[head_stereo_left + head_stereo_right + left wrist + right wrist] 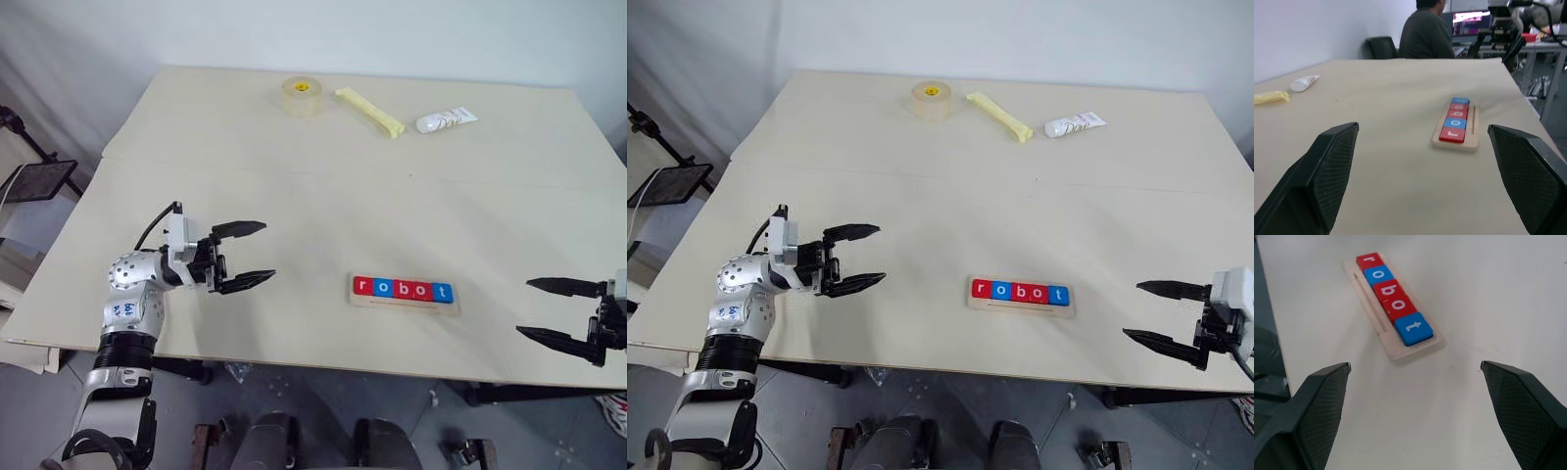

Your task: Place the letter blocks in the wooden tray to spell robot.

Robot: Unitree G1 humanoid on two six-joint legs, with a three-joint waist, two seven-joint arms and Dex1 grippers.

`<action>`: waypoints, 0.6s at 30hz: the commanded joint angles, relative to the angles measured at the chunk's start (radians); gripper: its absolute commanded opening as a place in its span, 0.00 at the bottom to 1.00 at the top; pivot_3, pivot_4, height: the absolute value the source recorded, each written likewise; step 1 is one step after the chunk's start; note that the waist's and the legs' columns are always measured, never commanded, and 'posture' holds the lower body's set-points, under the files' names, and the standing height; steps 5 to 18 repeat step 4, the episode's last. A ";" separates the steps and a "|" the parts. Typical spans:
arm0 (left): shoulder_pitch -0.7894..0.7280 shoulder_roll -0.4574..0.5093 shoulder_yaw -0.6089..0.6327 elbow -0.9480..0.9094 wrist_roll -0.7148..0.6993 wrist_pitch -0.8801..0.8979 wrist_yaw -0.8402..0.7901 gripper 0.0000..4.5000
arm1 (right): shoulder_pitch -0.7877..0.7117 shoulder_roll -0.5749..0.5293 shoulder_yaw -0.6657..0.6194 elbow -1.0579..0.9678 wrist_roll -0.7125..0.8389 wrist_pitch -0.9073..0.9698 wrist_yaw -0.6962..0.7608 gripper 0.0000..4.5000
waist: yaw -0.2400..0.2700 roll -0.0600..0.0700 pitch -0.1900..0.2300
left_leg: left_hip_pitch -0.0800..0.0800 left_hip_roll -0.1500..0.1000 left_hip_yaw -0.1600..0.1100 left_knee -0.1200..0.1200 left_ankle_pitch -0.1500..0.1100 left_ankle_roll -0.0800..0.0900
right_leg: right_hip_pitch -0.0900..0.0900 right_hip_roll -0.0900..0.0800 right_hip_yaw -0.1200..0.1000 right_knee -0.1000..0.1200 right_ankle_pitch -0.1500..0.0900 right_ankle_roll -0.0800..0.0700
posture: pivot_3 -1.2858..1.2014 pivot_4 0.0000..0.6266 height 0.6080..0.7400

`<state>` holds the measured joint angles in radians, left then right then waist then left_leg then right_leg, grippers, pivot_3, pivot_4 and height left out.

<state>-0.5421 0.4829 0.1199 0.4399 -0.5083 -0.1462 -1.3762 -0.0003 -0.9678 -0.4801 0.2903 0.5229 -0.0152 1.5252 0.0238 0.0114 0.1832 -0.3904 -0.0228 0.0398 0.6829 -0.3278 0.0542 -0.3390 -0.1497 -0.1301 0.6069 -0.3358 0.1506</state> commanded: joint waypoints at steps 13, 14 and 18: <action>-0.001 0.006 0.030 -0.022 -0.056 0.004 -0.084 1.00 | 0.028 -0.040 -0.007 0.025 0.059 -0.041 0.089 0.99 | 0.001 0.000 0.000 | 0.000 0.000 0.000 0.000 0.000 0.000 | 0.000 0.000 0.000 0.000 0.000 0.000 | 0.52 0.24 1.00; -0.001 0.006 0.030 -0.022 -0.056 0.004 -0.084 1.00 | 0.028 -0.040 -0.007 0.025 0.059 -0.041 0.089 0.99 | 0.001 0.000 0.000 | 0.000 0.000 0.000 0.000 0.000 0.000 | 0.000 0.000 0.000 0.000 0.000 0.000 | 0.52 0.24 1.00; -0.001 0.006 0.030 -0.022 -0.056 0.004 -0.084 1.00 | 0.028 -0.040 -0.007 0.025 0.059 -0.041 0.089 0.99 | 0.001 0.000 0.000 | 0.000 0.000 0.000 0.000 0.000 0.000 | 0.000 0.000 0.000 0.000 0.000 0.000 | 0.52 0.24 1.00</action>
